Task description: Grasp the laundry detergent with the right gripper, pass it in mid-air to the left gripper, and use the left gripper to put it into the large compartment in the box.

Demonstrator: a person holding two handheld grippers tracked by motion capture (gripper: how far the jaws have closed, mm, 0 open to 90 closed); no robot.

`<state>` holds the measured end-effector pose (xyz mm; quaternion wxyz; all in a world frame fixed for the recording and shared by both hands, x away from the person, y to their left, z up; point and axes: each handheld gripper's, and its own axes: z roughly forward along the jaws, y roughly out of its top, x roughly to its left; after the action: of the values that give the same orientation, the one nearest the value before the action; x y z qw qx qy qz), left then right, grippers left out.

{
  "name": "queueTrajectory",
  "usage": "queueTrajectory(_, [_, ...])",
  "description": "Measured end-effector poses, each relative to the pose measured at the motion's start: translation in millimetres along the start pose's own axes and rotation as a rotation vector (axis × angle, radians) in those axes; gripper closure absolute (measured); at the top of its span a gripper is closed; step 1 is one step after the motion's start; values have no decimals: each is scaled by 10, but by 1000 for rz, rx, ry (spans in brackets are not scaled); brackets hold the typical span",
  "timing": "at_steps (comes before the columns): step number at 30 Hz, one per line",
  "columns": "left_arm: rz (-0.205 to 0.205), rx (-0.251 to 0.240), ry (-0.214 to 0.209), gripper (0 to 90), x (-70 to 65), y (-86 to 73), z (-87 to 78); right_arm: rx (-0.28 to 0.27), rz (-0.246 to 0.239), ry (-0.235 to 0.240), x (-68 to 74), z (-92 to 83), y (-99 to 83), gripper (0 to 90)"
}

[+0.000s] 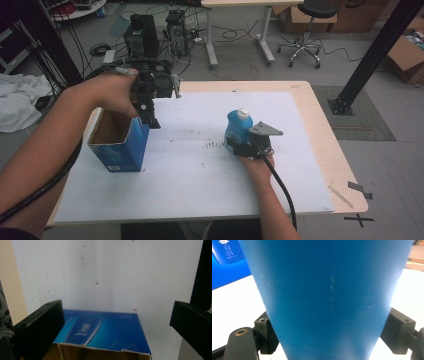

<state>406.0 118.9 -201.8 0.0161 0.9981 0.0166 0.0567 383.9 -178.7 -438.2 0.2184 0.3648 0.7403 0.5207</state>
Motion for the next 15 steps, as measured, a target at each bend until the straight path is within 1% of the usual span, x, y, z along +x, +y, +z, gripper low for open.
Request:
queueTrajectory(5, [-2,0,1,1,-1,4,3,-4,-7,-4,5,-4,-5,195])
queueTrajectory(9, [0,2,0,1,0,17,8,-12,-11,0,7,-13,1,226])
queueTrajectory(15, [3,6,-1,1,-1,32,15,-19,-4,1,-1,-17,-4,252])
